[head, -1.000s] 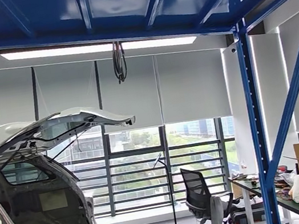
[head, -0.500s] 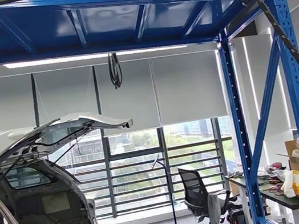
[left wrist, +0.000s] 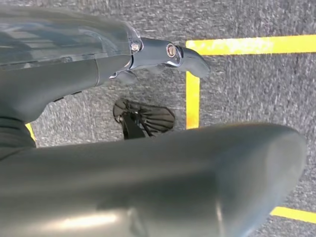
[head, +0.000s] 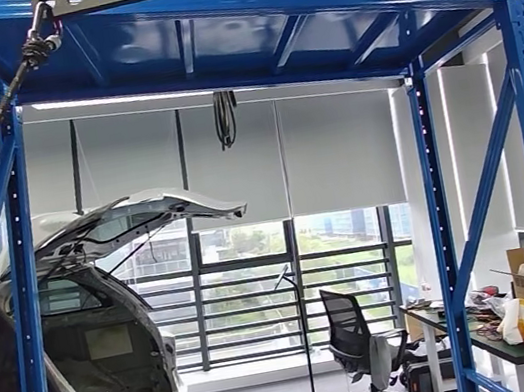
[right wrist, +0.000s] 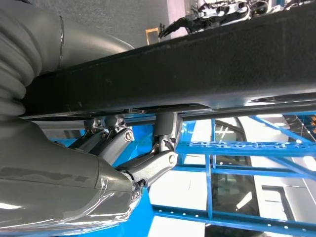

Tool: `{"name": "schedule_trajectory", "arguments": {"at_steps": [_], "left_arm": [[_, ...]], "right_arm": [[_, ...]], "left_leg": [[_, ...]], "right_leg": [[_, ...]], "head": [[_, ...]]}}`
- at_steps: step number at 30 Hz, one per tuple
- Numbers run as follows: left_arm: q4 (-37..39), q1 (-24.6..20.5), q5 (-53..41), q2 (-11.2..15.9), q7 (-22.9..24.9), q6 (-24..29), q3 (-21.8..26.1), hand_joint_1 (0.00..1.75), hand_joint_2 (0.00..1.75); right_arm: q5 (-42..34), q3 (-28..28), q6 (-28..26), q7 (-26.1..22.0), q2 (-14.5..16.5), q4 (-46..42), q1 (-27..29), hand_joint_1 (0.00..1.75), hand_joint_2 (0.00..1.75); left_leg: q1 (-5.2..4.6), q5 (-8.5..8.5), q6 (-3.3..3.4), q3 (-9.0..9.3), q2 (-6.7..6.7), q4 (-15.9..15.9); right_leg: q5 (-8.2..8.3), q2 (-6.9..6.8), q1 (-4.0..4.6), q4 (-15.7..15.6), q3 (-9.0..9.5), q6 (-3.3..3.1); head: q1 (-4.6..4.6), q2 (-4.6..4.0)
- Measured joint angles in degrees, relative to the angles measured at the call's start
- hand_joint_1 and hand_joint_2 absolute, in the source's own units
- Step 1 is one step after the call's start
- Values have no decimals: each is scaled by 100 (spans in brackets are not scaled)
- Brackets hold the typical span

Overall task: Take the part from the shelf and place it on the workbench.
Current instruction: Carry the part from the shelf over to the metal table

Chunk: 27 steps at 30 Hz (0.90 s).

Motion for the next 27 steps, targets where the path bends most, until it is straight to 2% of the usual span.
{"name": "schedule_trajectory", "arguments": {"at_steps": [1,2,4,5,6,8,10,11,13,14,15,16,17,19,20,21,23,27], "left_arm": [[0,2,0,2,6,1,-7,0,175],[0,2,0,3,8,2,-15,0,175],[0,-3,0,-2,10,1,-33,0,175],[0,-7,0,-6,11,0,-45,0,175],[0,-8,0,-10,11,-2,-57,0,175],[0,-8,0,-13,9,-4,-78,0,175],[0,-13,0,-11,1,-9,-86,0,175],[0,-16,0,-11,-5,-11,-90,0,175],[0,-10,0,-9,-15,-14,-99,0,175],[0,-3,0,-7,-17,-13,-105,0,175],[0,4,0,-4,-18,-13,-111,0,175],[0,10,0,-3,-18,-13,-118,0,175],[0,11,1,-2,-17,-14,-126,0,175],[0,-1,2,-3,-17,-16,-145,0,175],[0,-18,2,-5,-15,-19,-156,0,175],[0,-32,2,-7,-15,-22,-167,0,175],[0,-44,2,-9,-15,-27,-181,0,175],[0,-36,2,-9,-15,-27,-185,0,175]], "right_arm": [[-15,1,2,-4,1,6,0,175,175],[-31,2,7,-10,3,9,-2,175,175],[-60,2,22,-23,16,5,-13,175,175],[-70,2,35,-30,23,3,-20,175,175],[-75,3,45,-36,28,1,-24,175,175],[-79,3,62,-46,31,-4,-25,175,175],[-80,4,73,-57,44,-13,-27,175,175],[-81,4,78,-64,54,-16,-29,175,175],[-81,6,84,-74,68,-12,-21,175,175],[-79,6,84,-77,69,-5,-12,175,175],[-67,6,84,-78,69,3,-3,175,175],[-44,6,83,-79,68,14,1,175,175],[-4,6,82,-84,68,23,2,175,175],[99,5,77,-104,66,36,-1,175,175],[148,3,73,-114,64,39,-6,175,175],[186,2,69,-120,61,41,-12,175,175],[231,-1,65,-123,51,52,-24,175,175],[240,-1,64,-123,46,61,-27,175,175]], "left_leg": [[-18,12,3,-11,-1,1],[-35,20,6,-13,-4,1],[-54,29,-2,-17,-7,-1],[-52,36,-15,-29,-7,1],[-45,44,-34,-46,-6,2],[-36,66,-84,-71,-4,-11],[-43,-13,-127,-115,-5,47],[-46,-133,-147,-195,-6,211],[-36,-471,-188,-501,-7,858],[-27,-595,-212,-669,-7,1208],[-15,-629,-236,-780,-6,1427],[1,-559,-259,-801,-5,1452],[21,-386,-282,-719,0,1256],[45,-7,-323,-419,81,570],[42,91,-307,-310,126,307],[32,116,-278,-270,159,175],[10,92,-192,-299,138,163],[0,99,-167,-316,112,173]], "right_leg": [[53,2,5,-45,79,-20],[196,6,15,-317,265,-58],[502,24,61,-1142,743,-172],[593,32,89,-1450,900,-220],[623,38,113,-1615,972,-253],[631,41,128,-1686,975,-281],[663,25,95,-1812,1013,-326],[683,17,77,-1879,1032,-352],[703,9,65,-1924,1030,-378],[702,9,64,-1914,1018,-378],[700,9,62,-1900,1008,-376],[696,8,57,-1883,1000,-370],[685,2,49,-1859,994,-359],[638,-13,46,-1777,974,-307],[616,-20,54,-1723,948,-275],[600,-31,65,-1676,918,-246],[598,-71,73,-1634,878,-210],[602,-103,69,-1633,875,-198]], "head": [[1,0],[1,0],[1,0],[1,1],[1,2],[1,2],[2,0],[2,0],[2,0],[2,0],[2,0],[1,0],[1,0],[1,0],[-1,0],[-2,0],[-4,0],[-3,0]]}}
